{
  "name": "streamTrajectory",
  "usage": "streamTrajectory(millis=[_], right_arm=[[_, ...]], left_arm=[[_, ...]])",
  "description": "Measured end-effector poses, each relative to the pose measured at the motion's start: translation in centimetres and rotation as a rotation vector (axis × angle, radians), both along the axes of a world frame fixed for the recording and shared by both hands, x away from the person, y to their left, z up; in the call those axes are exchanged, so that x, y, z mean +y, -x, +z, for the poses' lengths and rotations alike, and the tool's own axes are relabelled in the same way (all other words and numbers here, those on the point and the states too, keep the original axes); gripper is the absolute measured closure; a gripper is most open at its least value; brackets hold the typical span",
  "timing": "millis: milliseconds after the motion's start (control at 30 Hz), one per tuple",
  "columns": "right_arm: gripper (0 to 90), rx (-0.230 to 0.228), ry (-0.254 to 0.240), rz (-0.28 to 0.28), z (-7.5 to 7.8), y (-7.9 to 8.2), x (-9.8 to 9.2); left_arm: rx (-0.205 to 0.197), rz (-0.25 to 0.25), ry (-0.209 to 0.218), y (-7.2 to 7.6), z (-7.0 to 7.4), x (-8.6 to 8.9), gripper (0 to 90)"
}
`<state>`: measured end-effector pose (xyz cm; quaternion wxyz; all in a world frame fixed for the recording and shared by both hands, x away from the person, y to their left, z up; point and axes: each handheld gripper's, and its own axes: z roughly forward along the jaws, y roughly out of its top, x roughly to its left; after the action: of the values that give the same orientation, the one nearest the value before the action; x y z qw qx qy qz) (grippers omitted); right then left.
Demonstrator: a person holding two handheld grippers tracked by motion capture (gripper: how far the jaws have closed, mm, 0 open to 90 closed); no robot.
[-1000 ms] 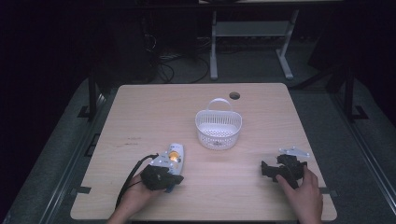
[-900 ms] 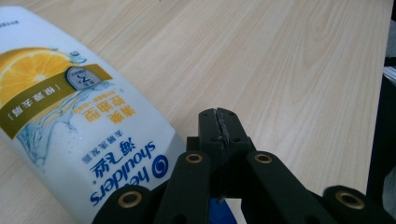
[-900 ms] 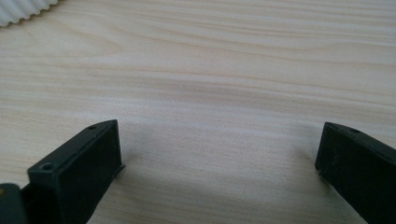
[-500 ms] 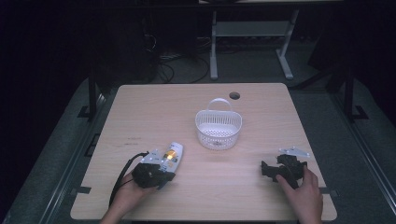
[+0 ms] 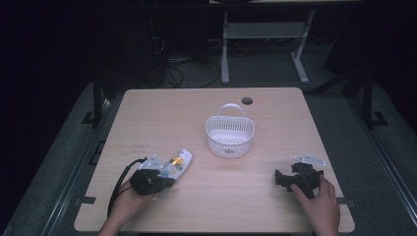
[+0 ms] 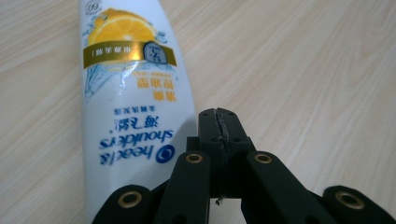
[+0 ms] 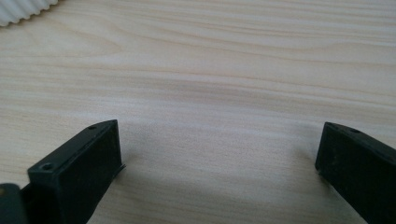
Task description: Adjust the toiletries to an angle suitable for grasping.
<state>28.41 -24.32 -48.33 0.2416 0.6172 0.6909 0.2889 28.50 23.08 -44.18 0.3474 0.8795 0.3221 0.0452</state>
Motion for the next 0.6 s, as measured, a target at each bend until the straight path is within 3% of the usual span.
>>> streamTrajectory(millis=[433, 600], right_arm=[[0.0, 0.000, 0.000, 0.000, 0.0, 0.0, 0.0], [0.0, 0.000, 0.000, 0.000, 0.0, 0.0, 0.0]], left_arm=[[0.004, 0.067, -0.018, -0.7, 0.0, 2.3, 89.9], [0.002, 0.111, -0.005, -1.0, -0.1, 3.6, 89.9]])
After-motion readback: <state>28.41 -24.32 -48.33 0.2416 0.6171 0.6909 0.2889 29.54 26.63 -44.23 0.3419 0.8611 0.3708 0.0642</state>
